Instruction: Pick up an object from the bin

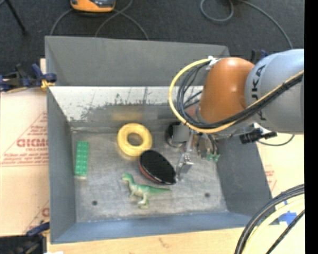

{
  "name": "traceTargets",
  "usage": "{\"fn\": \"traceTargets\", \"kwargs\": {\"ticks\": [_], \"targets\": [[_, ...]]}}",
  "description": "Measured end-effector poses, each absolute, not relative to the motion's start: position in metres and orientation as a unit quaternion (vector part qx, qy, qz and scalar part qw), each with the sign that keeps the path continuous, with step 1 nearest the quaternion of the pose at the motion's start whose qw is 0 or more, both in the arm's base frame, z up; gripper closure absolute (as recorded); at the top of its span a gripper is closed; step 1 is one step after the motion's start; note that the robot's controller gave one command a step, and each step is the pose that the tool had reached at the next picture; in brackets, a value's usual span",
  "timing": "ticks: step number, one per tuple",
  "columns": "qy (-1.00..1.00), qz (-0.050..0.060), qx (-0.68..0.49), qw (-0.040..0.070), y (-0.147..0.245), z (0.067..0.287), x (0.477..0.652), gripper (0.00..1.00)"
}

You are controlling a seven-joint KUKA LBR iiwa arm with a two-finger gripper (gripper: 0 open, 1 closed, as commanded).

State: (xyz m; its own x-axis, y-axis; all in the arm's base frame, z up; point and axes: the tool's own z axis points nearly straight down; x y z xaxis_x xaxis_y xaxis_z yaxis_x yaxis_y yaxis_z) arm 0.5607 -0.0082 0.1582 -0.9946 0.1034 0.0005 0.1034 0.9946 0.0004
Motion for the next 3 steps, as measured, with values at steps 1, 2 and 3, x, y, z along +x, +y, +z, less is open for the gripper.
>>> {"fn": "traceTargets", "kwargs": {"ticks": [1,2,3], "targets": [[-0.999,0.0,0.035,-0.003,0.003,0.126,0.549,0.0],[-0.997,0.0,-0.083,-0.002,0.015,0.093,0.552,0.0],[-1.0,0.003,-0.003,-0.013,0.015,0.083,0.56,1.0]]}}
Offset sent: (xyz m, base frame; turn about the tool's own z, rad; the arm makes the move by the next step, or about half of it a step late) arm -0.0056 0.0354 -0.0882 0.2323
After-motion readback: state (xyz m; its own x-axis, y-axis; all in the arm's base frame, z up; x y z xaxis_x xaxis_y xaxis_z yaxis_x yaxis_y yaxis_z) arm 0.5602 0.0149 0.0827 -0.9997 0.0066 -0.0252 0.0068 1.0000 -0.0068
